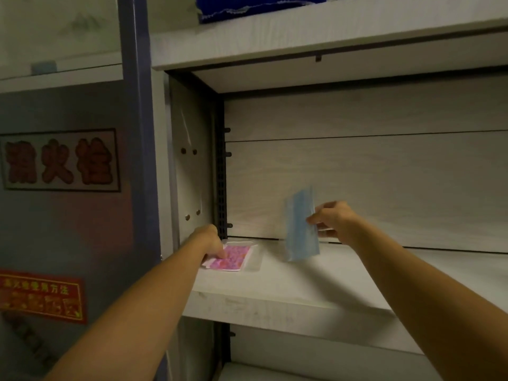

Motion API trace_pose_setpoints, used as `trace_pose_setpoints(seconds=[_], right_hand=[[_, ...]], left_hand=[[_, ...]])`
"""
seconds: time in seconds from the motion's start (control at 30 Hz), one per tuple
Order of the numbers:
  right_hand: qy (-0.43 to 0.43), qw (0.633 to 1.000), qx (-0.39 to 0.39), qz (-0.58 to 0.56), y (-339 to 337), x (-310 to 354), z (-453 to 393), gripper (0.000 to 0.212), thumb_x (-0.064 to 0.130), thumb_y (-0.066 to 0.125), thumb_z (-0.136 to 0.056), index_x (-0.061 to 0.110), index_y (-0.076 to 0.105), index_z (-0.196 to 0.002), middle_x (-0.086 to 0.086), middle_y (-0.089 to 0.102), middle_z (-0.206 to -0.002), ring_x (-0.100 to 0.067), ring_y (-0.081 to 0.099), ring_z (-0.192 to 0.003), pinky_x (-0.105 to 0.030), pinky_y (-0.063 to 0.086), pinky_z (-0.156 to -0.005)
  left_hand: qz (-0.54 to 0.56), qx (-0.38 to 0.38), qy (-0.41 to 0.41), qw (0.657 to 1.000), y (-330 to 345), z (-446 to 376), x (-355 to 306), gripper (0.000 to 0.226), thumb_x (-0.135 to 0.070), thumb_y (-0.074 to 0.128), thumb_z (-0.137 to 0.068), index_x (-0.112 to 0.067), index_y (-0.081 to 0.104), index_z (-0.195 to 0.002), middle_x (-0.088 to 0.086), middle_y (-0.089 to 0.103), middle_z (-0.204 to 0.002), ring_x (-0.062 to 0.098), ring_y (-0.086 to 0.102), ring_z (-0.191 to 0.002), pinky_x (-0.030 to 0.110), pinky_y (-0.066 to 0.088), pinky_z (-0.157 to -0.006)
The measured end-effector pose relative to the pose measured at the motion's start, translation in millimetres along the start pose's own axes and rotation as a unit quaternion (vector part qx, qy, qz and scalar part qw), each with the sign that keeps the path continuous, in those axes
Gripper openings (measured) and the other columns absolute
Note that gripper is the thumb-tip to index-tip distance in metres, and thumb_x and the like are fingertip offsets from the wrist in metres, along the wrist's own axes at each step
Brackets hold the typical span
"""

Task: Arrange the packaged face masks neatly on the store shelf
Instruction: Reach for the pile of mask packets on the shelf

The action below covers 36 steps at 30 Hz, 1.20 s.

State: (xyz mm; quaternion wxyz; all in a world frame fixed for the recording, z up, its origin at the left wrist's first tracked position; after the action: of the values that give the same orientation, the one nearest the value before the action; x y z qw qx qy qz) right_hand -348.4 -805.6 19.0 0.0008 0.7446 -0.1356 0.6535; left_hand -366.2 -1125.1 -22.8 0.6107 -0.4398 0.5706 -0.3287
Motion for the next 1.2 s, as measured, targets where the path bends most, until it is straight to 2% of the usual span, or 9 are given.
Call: trace_pose_setpoints(seconds=[0.07,0.23,0.37,0.47,0.53,0.67,0.9,1.0,1.2], right_hand=[[0.026,0.999,0.01,0.044,5,-4,1,0.025,-0.007,0.074,-0.082,-0.004,0.063,-0.104,-0.019,0.07,-0.098,-0.029,0.068,-0.08,-0.036,0.057,-0.065],[0.103,0.978,0.004,0.181,9,-23,6,0.016,-0.003,0.076,-0.083,-0.004,0.062,-0.092,-0.018,0.066,-0.083,-0.026,0.066,-0.069,-0.032,0.056,-0.056],[0.153,0.962,0.008,0.227,12,-41,5,0.017,0.0,0.076,-0.085,-0.001,0.06,-0.083,-0.014,0.06,-0.075,-0.021,0.06,-0.065,-0.029,0.057,-0.066],[0.159,0.956,0.003,0.245,13,-47,1,0.024,0.004,0.082,-0.08,-0.003,0.064,-0.094,-0.015,0.064,-0.08,-0.024,0.064,-0.073,-0.033,0.058,-0.087],[0.151,0.95,0.007,0.274,15,-47,0,0.033,0.01,0.084,-0.079,-0.002,0.065,-0.102,-0.016,0.066,-0.087,-0.025,0.064,-0.08,-0.036,0.056,-0.093],[0.171,0.938,0.017,0.302,17,-50,4,0.024,0.014,0.081,-0.083,0.002,0.06,-0.084,-0.01,0.059,-0.073,-0.023,0.058,-0.078,-0.026,0.052,-0.085],[0.123,0.91,0.01,0.395,21,-46,12,0.038,0.028,0.089,-0.073,0.007,0.06,-0.084,-0.007,0.062,-0.072,-0.02,0.063,-0.07,-0.027,0.057,-0.074],[0.097,0.899,-0.012,0.428,19,-43,15,0.041,0.03,0.09,-0.072,0.01,0.056,-0.083,-0.008,0.065,-0.075,-0.017,0.066,-0.061,-0.027,0.058,-0.061],[0.001,0.853,-0.054,0.52,15,-20,20,0.041,0.045,0.081,-0.077,0.014,0.055,-0.087,-0.006,0.06,-0.082,-0.021,0.065,-0.073,-0.029,0.057,-0.068]], left_hand=[[-0.012,0.005,0.005,1.0,-1,-3,2,0.043,-0.034,0.088,-0.074,-0.012,0.056,-0.092,0.007,0.062,-0.095,0.022,0.062,-0.085,0.032,0.05,-0.067],[-0.016,0.004,0.01,1.0,-1,-5,6,0.048,-0.031,0.087,-0.077,-0.014,0.051,-0.103,0.007,0.06,-0.104,0.026,0.063,-0.099,0.04,0.057,-0.09],[-0.021,0.006,0.009,1.0,-1,-8,8,0.049,-0.029,0.086,-0.078,-0.012,0.055,-0.111,0.008,0.06,-0.106,0.026,0.063,-0.099,0.04,0.057,-0.091],[-0.031,0.002,0.012,0.999,-2,-9,5,0.047,-0.027,0.084,-0.08,-0.012,0.055,-0.113,0.006,0.059,-0.101,0.024,0.063,-0.097,0.036,0.057,-0.089],[-0.042,0.004,0.015,0.999,-3,-8,2,0.045,-0.028,0.084,-0.081,-0.012,0.054,-0.111,0.006,0.058,-0.099,0.023,0.063,-0.096,0.033,0.057,-0.085],[-0.049,0.007,0.025,0.998,-1,-7,-3,0.042,-0.028,0.083,-0.081,-0.013,0.052,-0.106,0.007,0.059,-0.104,0.024,0.062,-0.098,0.034,0.056,-0.085],[-0.045,0.01,0.029,0.999,2,-9,-2,0.042,-0.024,0.083,-0.082,-0.012,0.052,-0.108,0.007,0.057,-0.098,0.026,0.063,-0.096,0.038,0.057,-0.086],[-0.052,0.009,0.027,0.998,1,-11,-1,0.045,-0.027,0.084,-0.08,-0.013,0.054,-0.111,0.008,0.059,-0.1,0.026,0.064,-0.094,0.041,0.057,-0.089],[-0.049,-0.025,0.045,0.997,-10,-12,-5,0.038,-0.026,0.081,-0.082,-0.014,0.058,-0.109,0.006,0.062,-0.099,0.025,0.064,-0.089,0.041,0.058,-0.087]])
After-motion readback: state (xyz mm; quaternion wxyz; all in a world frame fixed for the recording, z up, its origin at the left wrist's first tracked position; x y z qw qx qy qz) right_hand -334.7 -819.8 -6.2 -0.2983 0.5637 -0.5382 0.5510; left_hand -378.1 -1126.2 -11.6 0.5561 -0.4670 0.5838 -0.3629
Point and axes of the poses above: each hand's wrist, its own z-axis away from the middle knuckle, its own y-axis out of the palm, x = y × z, the point moved 8 cm from there along -z, towards the middle knuckle
